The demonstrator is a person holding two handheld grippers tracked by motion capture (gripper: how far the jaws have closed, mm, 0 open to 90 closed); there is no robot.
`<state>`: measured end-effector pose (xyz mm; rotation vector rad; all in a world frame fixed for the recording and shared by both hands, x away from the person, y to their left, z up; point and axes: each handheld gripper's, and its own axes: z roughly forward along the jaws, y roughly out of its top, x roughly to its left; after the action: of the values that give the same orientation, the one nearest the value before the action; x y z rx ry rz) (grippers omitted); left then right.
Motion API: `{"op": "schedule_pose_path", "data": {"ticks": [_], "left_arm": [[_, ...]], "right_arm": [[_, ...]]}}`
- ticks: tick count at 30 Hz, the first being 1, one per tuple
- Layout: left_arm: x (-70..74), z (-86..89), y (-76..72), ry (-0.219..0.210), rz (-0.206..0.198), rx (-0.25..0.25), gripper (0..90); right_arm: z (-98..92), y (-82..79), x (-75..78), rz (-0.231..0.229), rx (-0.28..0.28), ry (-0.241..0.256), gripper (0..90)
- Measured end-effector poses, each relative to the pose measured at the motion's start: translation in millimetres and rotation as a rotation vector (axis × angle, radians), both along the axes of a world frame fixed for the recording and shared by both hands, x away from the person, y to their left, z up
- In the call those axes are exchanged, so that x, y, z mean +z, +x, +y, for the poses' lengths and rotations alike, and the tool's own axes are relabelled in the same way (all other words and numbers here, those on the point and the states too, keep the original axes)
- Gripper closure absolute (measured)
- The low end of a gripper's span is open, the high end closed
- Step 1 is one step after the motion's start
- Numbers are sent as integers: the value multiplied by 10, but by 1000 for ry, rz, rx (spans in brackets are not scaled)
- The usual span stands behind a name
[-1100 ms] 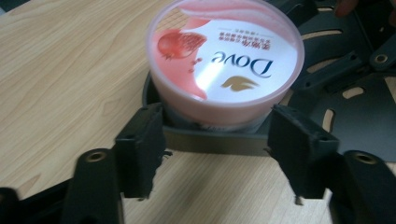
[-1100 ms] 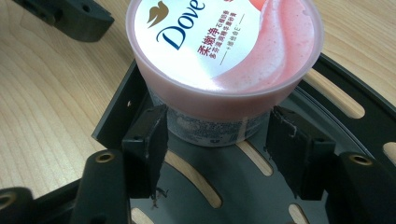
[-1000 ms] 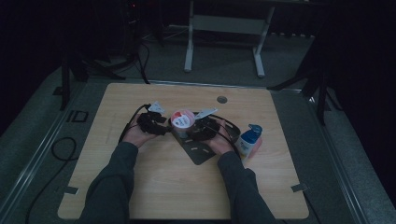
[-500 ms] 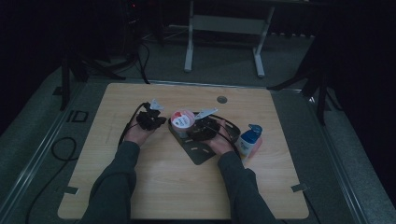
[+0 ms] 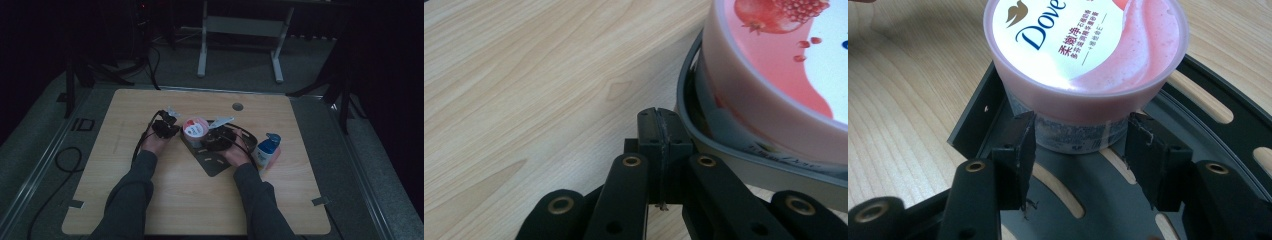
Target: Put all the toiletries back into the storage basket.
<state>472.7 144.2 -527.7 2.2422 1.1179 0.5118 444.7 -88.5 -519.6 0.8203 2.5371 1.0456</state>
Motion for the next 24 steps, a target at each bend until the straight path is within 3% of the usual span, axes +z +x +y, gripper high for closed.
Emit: {"op": "schedule_pose_path", "data": {"ticks": [4, 8, 11, 14, 17, 24], "left_arm": [[12, -23, 16, 5, 0, 6, 897], [15, -27, 23, 12, 1, 3, 897], [7, -21, 30, -2, 5, 7, 898], [8, -17, 31, -3, 7, 4, 898], [4, -7, 32, -16, 11, 4, 899], [-3, 11, 17, -35, 19, -14, 900]], "right_arm": [[-7, -44, 1, -14, -24, -8, 530], [-32, -72, -17, -32, -52, -23, 714], [-47, -66, -22, -29, -64, -19, 798], [-40, -49, -15, -43, -107, -47, 889], [-34, -15, -5, -41, -141, -37, 898], [-23, 2, -6, -42, -137, -41, 900]]}}
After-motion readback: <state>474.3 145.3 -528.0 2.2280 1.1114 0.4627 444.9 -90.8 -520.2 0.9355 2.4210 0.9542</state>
